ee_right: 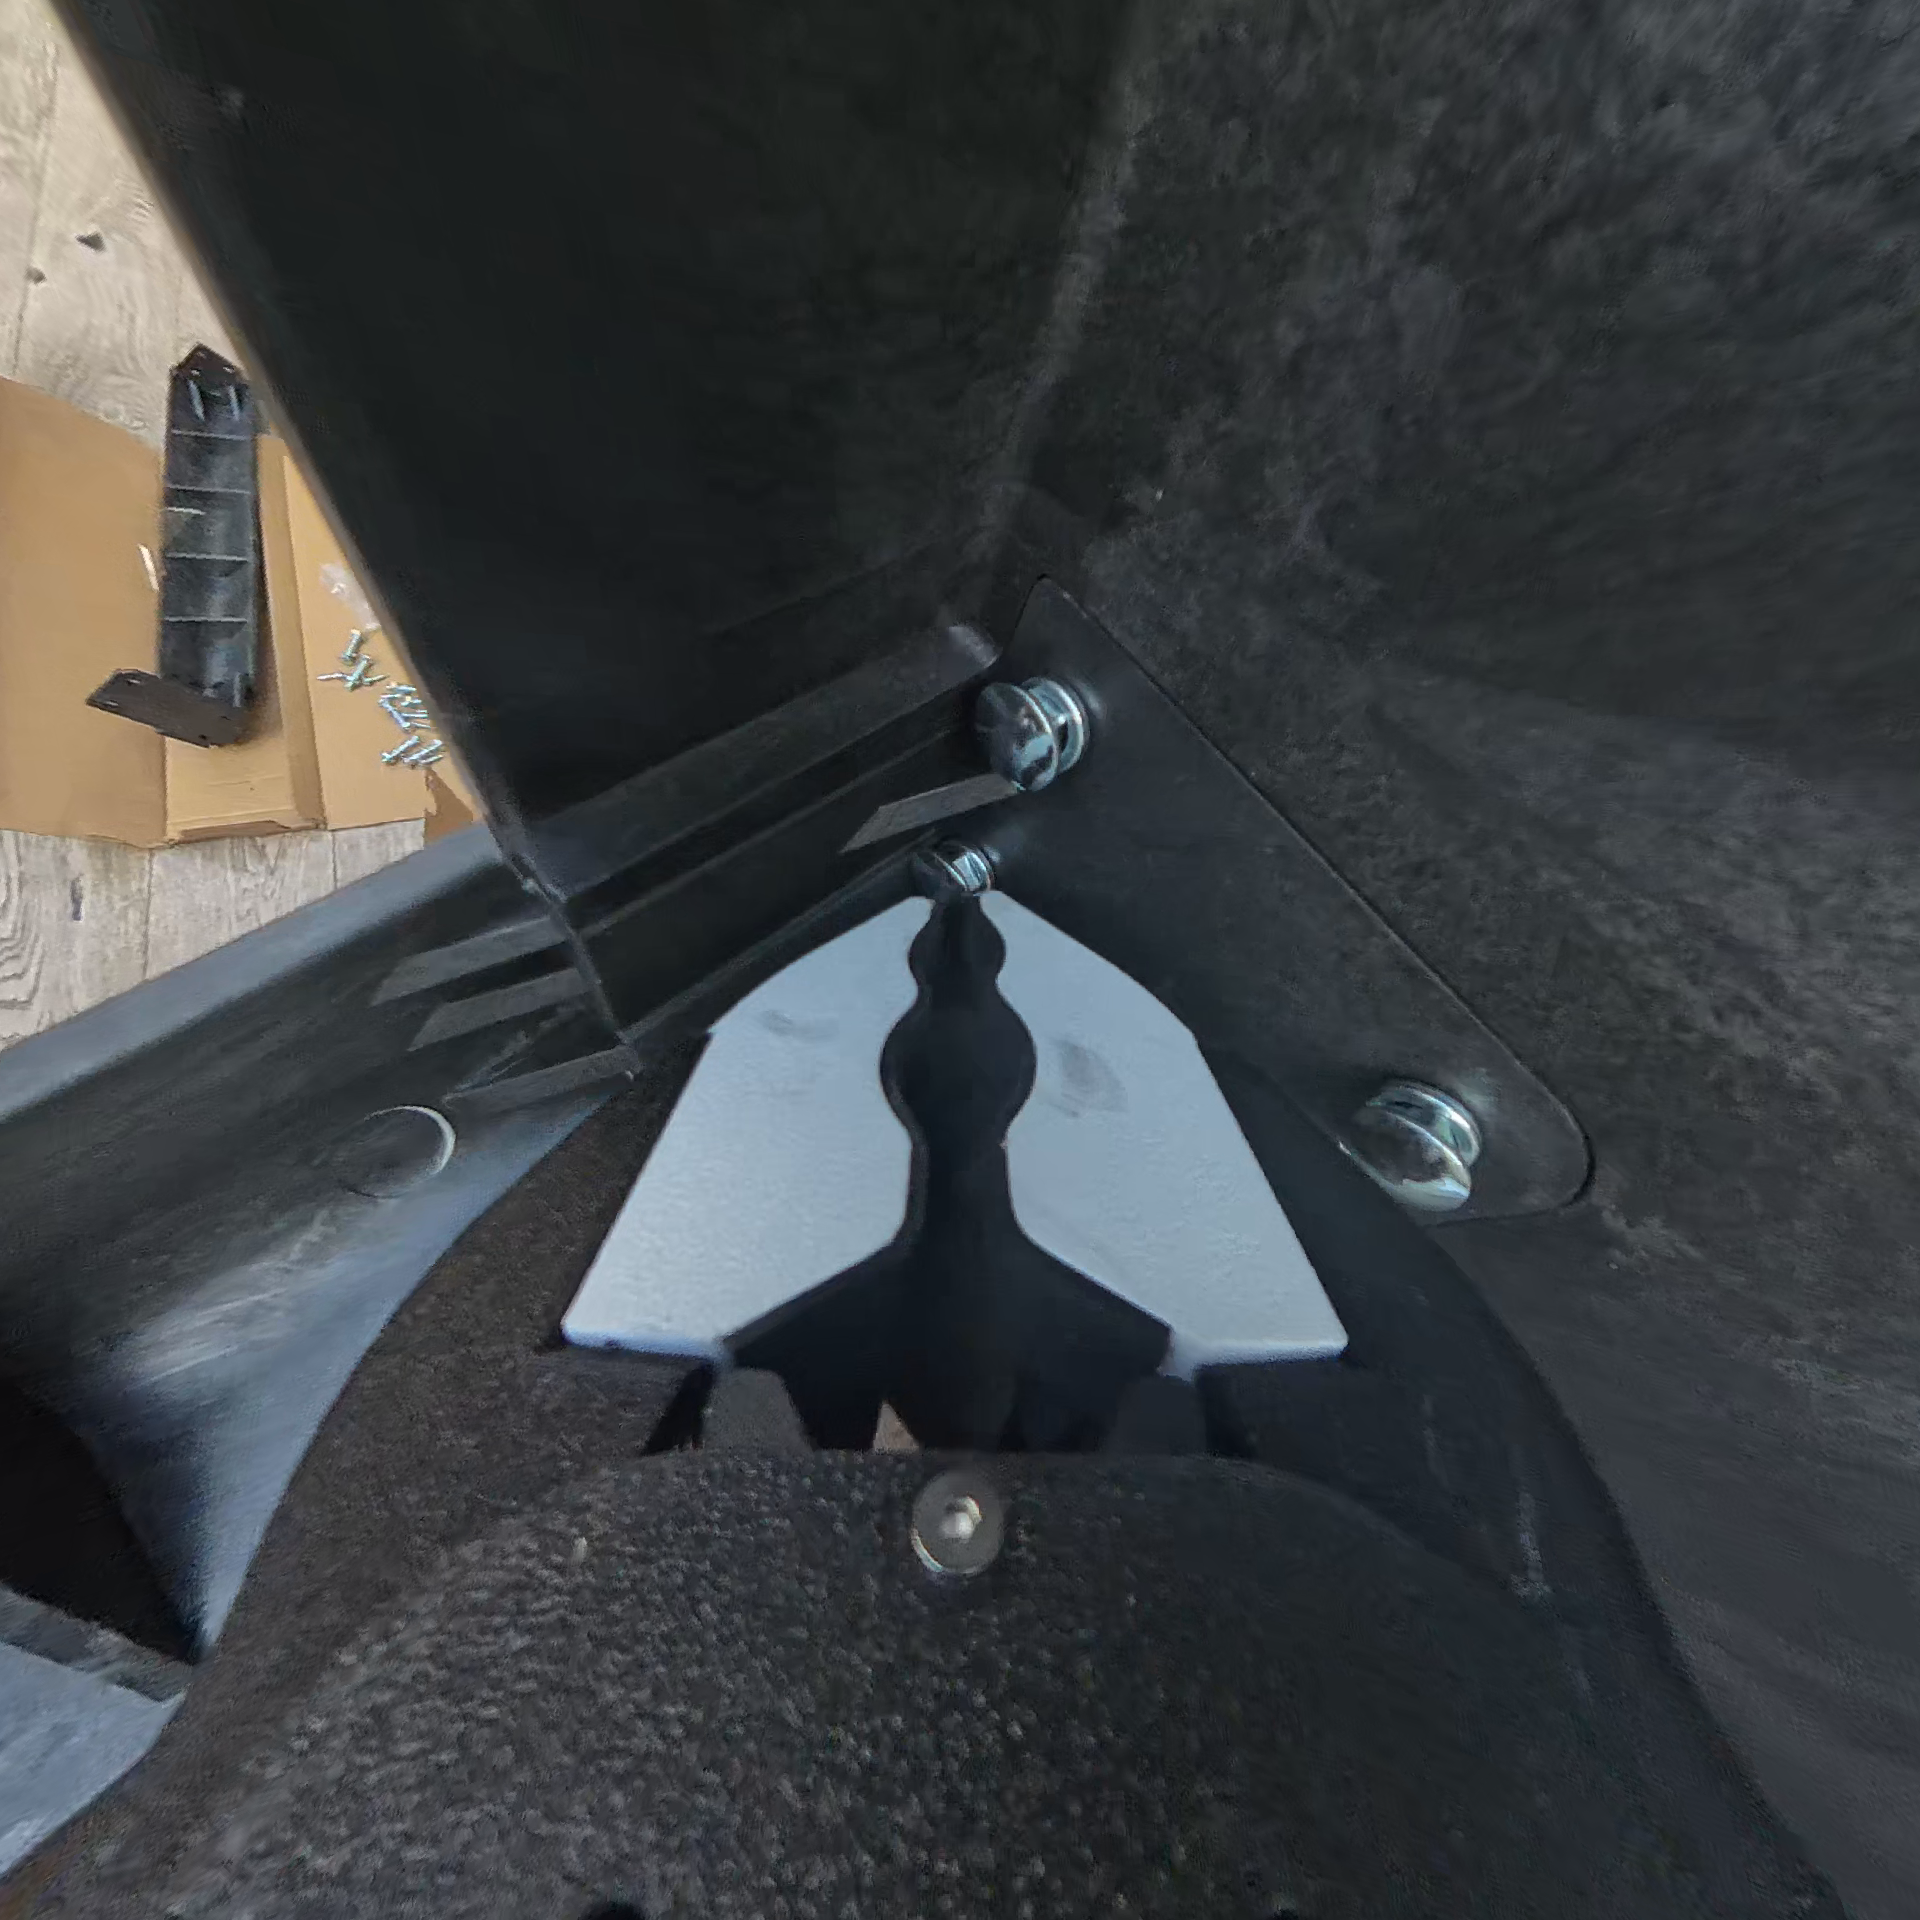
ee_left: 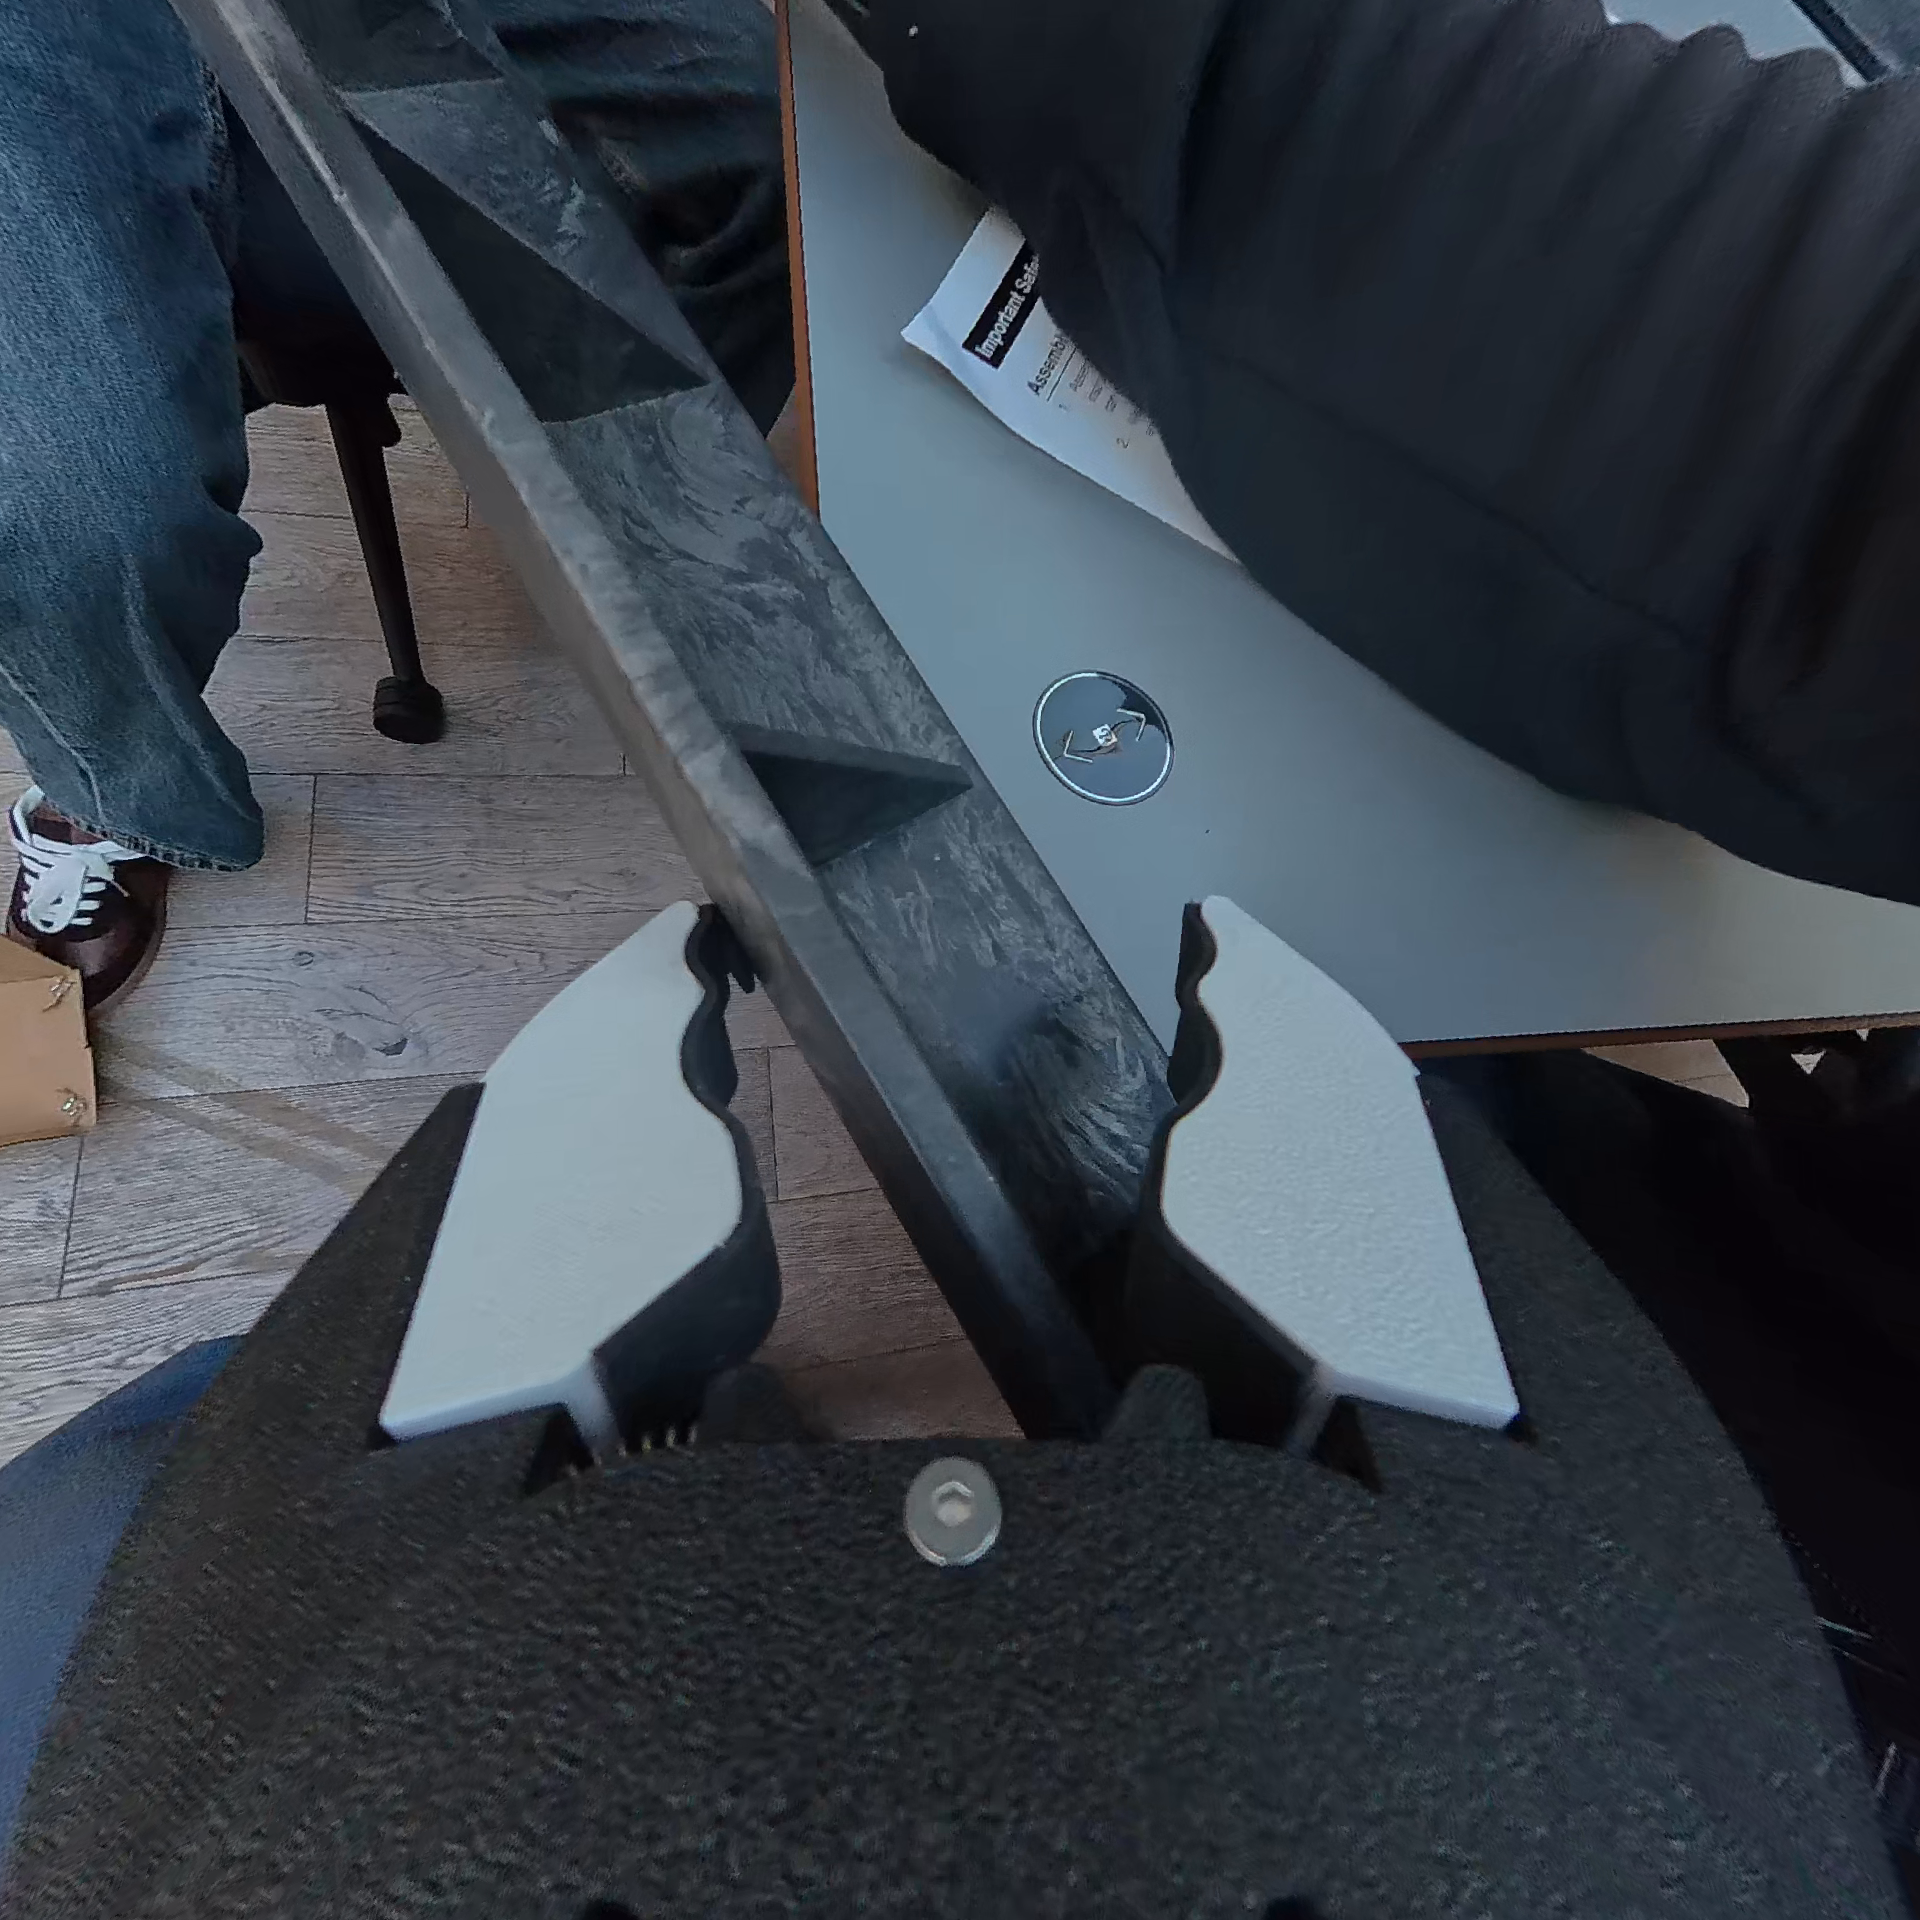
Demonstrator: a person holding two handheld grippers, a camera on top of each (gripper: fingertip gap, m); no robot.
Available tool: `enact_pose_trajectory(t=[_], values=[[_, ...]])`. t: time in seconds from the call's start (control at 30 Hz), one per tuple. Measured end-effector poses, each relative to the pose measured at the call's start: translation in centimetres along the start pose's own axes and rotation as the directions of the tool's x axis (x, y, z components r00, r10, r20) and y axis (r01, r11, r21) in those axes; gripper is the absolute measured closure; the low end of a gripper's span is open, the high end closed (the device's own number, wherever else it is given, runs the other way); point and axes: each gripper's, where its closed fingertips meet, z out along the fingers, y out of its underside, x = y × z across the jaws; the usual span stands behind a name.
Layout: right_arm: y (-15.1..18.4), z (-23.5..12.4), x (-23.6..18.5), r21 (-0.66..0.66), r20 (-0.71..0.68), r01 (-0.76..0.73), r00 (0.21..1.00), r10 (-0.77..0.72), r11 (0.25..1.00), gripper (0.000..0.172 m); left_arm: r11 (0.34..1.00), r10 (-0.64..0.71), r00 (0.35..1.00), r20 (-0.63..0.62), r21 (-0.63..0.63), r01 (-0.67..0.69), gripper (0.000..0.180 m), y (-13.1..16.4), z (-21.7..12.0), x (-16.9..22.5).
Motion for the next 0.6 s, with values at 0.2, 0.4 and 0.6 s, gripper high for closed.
enact_pose_trajectory(t=[0.2, 0.4, 0.6], values=[[-0.12, 0.14, -0.17, -0.009, 0.007, 0.024, 1.0, -0.024, 1.0, 0.166, 1.0, -0.01, 1.0, -0.01, 0.009, 0.01, 0.096, -0.05, 0.01, 0.04], [-0.32, 0.38, -0.28, -0.005, 0.013, 0.021, 1.0, -0.021, 1.0, 0.166, 1.0, -0.014, 1.0, -0.011, 0.013, 0.014, 0.096, -0.08, 0.02, 0.05], [-0.41, 0.54, -0.13, -0.016, -0.025, 0.038, 0.999, -0.038, 0.999, 0.168, 1.0, -0.006, 1.0, -0.007, 0.006, 0.006, 0.096, -0.03, 0.07, 0.01]])
